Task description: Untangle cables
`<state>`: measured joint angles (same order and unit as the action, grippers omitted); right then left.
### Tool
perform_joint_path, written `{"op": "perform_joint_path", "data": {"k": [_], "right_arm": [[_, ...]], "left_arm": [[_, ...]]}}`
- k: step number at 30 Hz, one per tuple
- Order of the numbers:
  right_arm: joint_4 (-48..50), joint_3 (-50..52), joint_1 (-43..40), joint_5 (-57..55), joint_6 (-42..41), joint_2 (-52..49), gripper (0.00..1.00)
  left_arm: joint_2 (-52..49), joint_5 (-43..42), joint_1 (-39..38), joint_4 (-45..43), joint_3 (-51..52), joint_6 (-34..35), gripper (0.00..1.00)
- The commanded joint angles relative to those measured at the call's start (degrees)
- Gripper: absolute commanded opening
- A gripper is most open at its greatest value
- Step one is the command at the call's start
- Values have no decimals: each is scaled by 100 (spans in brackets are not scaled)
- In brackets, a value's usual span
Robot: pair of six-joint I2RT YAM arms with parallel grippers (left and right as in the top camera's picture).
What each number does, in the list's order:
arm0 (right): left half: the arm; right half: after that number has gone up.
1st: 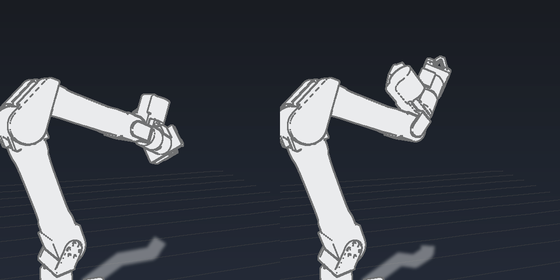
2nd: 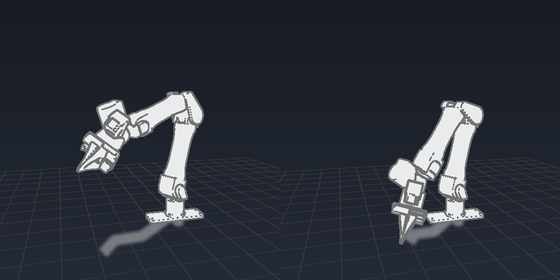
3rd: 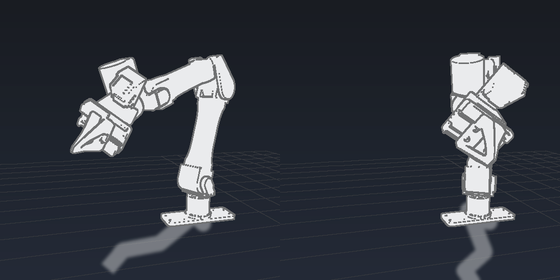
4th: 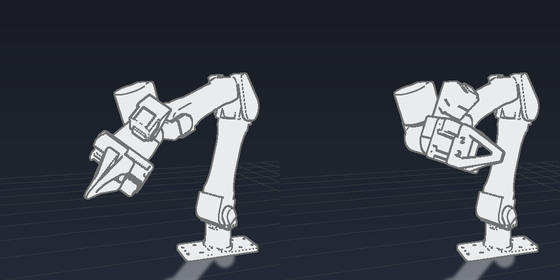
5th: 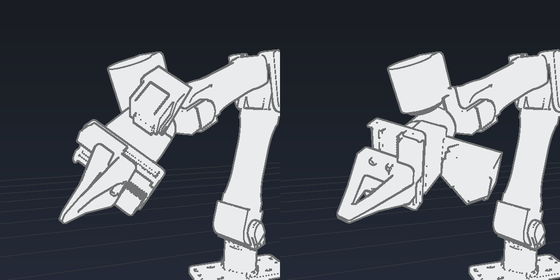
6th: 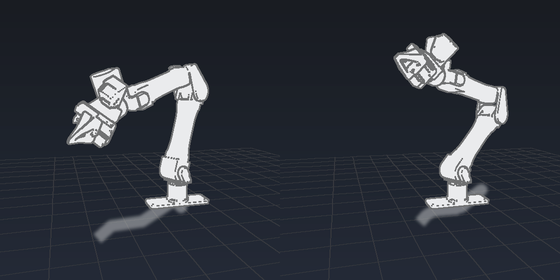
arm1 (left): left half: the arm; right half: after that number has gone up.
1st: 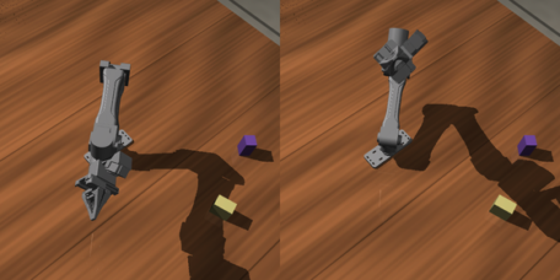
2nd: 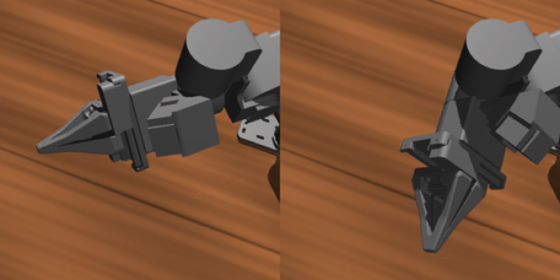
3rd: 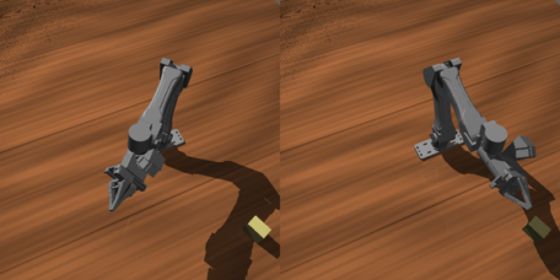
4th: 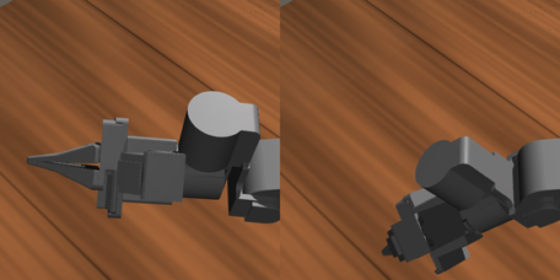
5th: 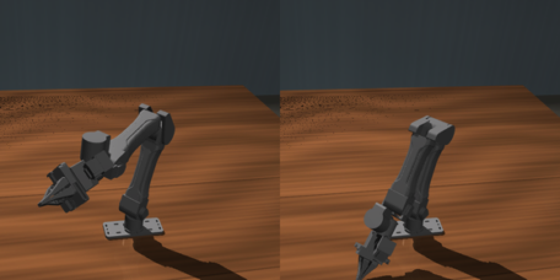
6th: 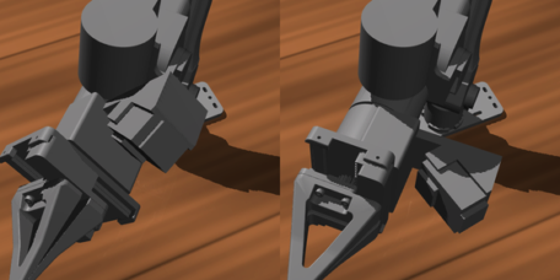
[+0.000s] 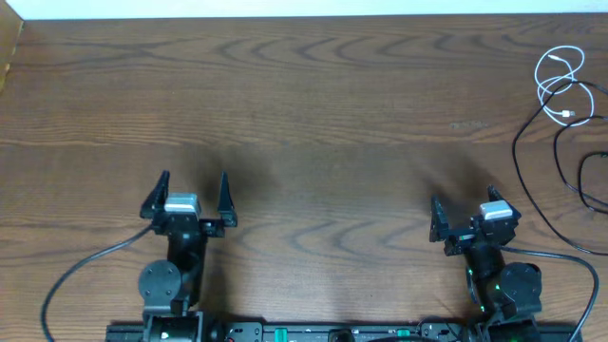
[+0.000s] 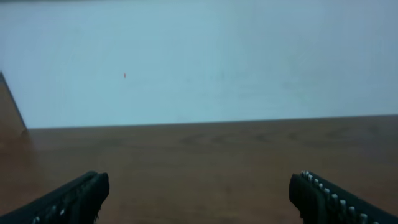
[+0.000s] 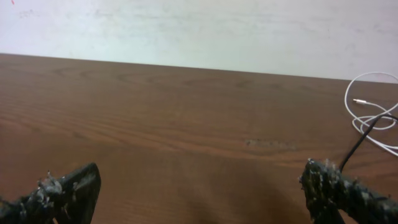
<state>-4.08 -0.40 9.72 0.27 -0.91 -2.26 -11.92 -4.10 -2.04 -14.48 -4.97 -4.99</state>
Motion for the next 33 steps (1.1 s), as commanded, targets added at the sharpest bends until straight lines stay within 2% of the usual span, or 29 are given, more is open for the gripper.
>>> {"op": "perform_joint_path", "data": {"k": [1,9,33], "right_arm": [[-24,9,46,31,-76,11,99],[-24,9,46,31,-76,11,99],[-24,9,46,31,-76,11,99]], "left_arm": [[439,129,13,-61,485,-103,98],[1187,417,68,1825,474,-146,98],[1163,437,116,1869,474,-140,98]]}}
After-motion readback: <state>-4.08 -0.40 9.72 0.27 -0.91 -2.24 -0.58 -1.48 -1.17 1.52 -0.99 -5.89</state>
